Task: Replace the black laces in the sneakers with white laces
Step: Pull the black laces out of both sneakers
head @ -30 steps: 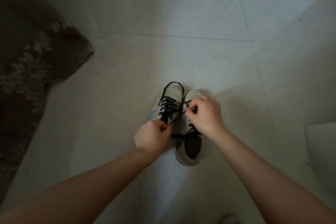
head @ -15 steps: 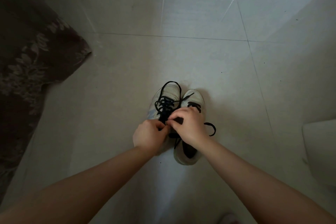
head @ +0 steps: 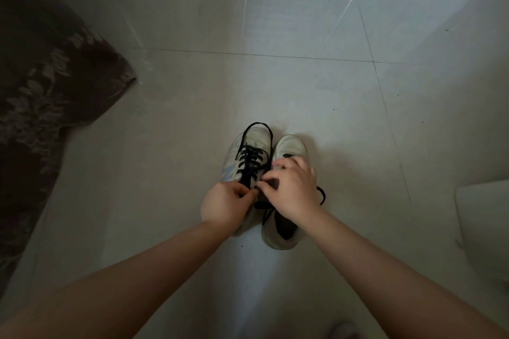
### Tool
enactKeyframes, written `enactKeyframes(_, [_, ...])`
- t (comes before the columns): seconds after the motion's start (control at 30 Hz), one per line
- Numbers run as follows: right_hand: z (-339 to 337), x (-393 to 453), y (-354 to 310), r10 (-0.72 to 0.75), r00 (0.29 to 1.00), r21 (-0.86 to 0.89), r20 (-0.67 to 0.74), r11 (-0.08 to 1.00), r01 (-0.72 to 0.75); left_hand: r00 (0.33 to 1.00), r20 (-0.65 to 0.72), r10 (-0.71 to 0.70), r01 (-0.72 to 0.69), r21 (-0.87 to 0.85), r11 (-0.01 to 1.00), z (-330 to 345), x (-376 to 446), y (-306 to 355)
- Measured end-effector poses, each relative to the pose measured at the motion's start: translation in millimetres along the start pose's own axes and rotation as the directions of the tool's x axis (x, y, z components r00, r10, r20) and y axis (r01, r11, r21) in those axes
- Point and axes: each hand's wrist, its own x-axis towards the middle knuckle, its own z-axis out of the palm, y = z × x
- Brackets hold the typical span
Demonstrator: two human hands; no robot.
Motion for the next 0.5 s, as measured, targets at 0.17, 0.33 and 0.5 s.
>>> enactKeyframes(0.17, [2.8, 3.6, 0.5, -0.248, 0.958, 0.025, -0.145, 0.967, 0.254, 1.000, 0.007, 0.017, -0.017, 0.027, 0.999, -2.0, 0.3, -0.6])
enactKeyframes(0.33, [4.6, 3.1, 2.2, -0.365, 0.925, -0.142, -0.104, 0.926, 0.349, 1.000, 0.020, 0.013, -0.014, 0.054, 0.998, -3.2, -0.6, 0.6])
enactKeyframes(0.5, [-28.3, 19.7, 23.8, -0.221, 0.953, -0.185, -0.210, 0.966, 0.183, 0.999, 0.034, -0.014, 0.014, 0.007, 1.000, -2.9, 1.1, -1.9])
